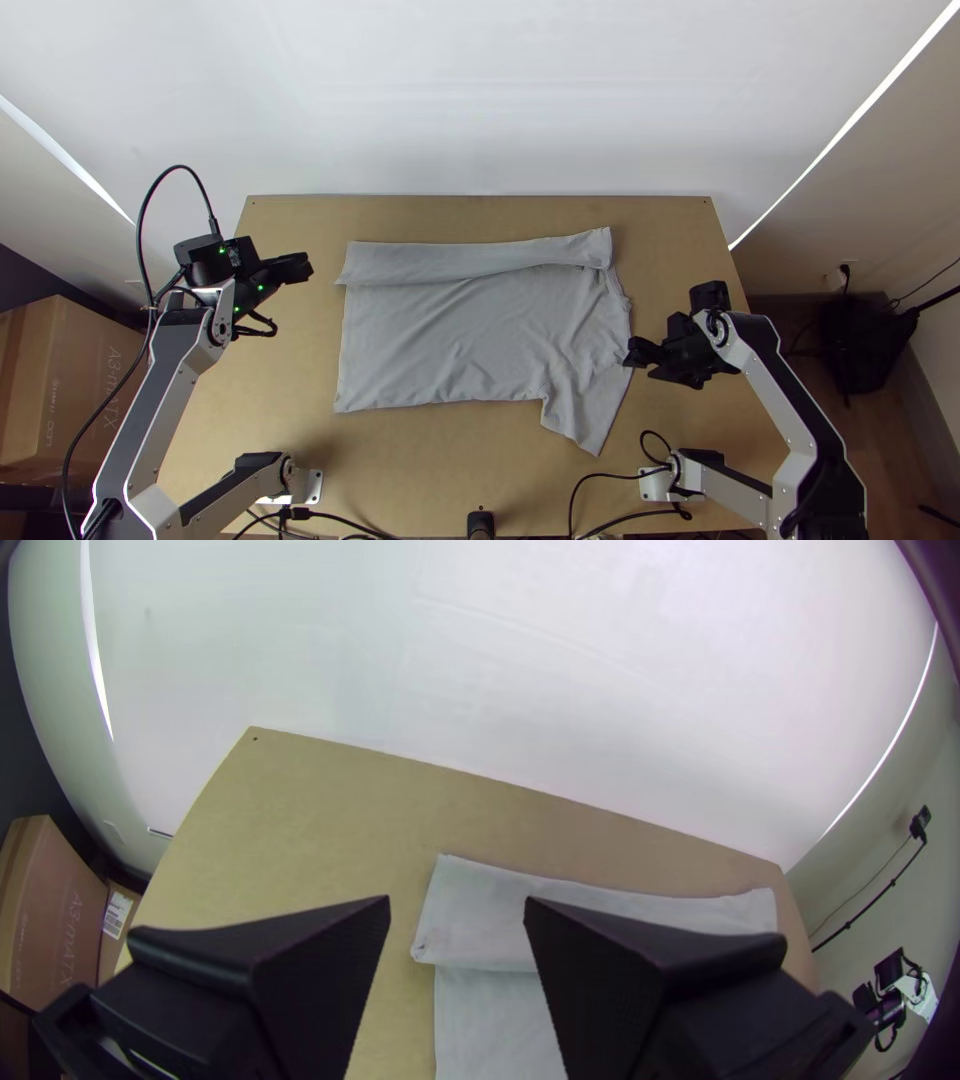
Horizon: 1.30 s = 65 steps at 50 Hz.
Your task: Fold the t-shirt
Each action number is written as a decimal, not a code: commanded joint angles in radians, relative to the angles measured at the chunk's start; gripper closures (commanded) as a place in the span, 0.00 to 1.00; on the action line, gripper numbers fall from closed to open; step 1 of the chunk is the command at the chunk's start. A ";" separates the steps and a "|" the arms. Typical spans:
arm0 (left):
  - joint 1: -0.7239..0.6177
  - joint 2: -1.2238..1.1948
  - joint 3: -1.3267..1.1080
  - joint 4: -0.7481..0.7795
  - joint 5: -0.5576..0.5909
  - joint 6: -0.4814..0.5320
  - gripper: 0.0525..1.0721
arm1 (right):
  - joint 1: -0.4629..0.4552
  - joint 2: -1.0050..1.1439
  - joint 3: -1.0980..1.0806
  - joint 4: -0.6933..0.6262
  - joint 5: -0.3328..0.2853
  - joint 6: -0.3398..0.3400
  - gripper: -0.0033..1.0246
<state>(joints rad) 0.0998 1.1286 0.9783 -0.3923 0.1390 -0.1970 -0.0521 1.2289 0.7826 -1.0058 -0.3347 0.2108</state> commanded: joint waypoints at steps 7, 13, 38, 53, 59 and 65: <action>-0.012 -0.027 0.036 -0.034 0.008 0.011 0.35 | -0.031 0.052 -0.068 0.068 -0.041 -0.033 0.64; -0.017 -0.029 0.039 -0.043 0.008 0.010 0.35 | -0.026 0.063 -0.088 0.111 -0.046 -0.036 0.71; -0.020 -0.039 0.042 -0.079 0.008 0.014 0.35 | -0.012 0.141 -0.112 0.190 -0.044 -0.068 0.67; -0.077 -0.044 0.030 -0.218 0.014 0.162 0.35 | 0.037 0.164 -0.138 0.225 -0.044 -0.073 0.97; -0.152 -0.041 0.023 -0.445 0.019 0.357 0.35 | 0.051 0.162 -0.141 0.205 -0.043 -0.082 0.97; -0.199 -0.075 -0.039 -0.620 0.017 0.522 0.35 | 0.044 0.152 -0.138 0.200 -0.044 -0.083 0.97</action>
<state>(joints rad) -0.0753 1.0916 0.9836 -0.9195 0.1474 0.1581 -0.0132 1.3670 0.6792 -0.7853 -0.3756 0.1440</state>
